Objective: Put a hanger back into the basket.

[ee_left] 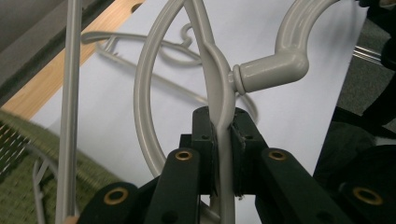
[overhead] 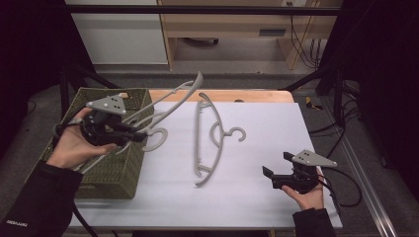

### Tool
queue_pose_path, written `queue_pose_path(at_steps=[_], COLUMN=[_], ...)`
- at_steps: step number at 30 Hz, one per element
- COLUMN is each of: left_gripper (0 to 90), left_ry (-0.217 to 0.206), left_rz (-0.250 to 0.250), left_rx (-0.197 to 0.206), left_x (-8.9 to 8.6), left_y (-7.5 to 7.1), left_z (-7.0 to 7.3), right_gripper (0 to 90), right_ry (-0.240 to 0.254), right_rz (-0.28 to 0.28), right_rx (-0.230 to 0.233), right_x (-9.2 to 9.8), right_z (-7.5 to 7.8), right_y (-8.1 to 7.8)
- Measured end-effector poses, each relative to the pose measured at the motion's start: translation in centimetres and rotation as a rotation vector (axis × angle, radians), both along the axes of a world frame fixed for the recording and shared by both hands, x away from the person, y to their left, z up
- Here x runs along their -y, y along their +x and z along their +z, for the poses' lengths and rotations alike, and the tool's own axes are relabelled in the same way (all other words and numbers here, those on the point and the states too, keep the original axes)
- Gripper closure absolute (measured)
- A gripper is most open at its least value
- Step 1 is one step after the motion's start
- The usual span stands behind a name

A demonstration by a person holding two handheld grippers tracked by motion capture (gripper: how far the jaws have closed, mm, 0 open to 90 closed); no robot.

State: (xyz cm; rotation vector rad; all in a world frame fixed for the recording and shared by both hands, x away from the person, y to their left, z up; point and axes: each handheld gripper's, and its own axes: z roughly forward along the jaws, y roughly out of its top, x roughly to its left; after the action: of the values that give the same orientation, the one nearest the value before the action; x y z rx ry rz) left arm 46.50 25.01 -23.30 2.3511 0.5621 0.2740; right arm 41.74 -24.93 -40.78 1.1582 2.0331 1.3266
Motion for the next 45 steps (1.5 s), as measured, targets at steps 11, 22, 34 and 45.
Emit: queue_pose_path(at_steps=[11, 22, 34, 45], left_gripper=[81.7, 81.8, 81.6, 81.3], left_ry=[-0.029, 0.004, -0.022, -0.020], left_rz=[0.131, 0.214, 0.285, 0.334], left_rx=[-0.049, -0.095, -0.129, -0.161], left_x=[-6.2, -10.2, -12.5, -12.3], left_y=[2.3, 4.1, 5.1, 6.4], left_z=[-2.5, -5.4, -8.3, -11.0], right_gripper=[6.6, 6.8, 6.5, 6.4], right_ry=[-0.029, -0.029, -0.036, -0.037], right_rz=[-0.001, 0.003, 0.008, 0.008], right_rx=[-0.015, -0.019, -0.020, -0.023], right_x=[-0.3, -0.3, -0.3, -0.4], right_z=[-0.3, -0.3, -0.4, -0.4], right_y=[0.1, 0.2, 0.2, 0.2])
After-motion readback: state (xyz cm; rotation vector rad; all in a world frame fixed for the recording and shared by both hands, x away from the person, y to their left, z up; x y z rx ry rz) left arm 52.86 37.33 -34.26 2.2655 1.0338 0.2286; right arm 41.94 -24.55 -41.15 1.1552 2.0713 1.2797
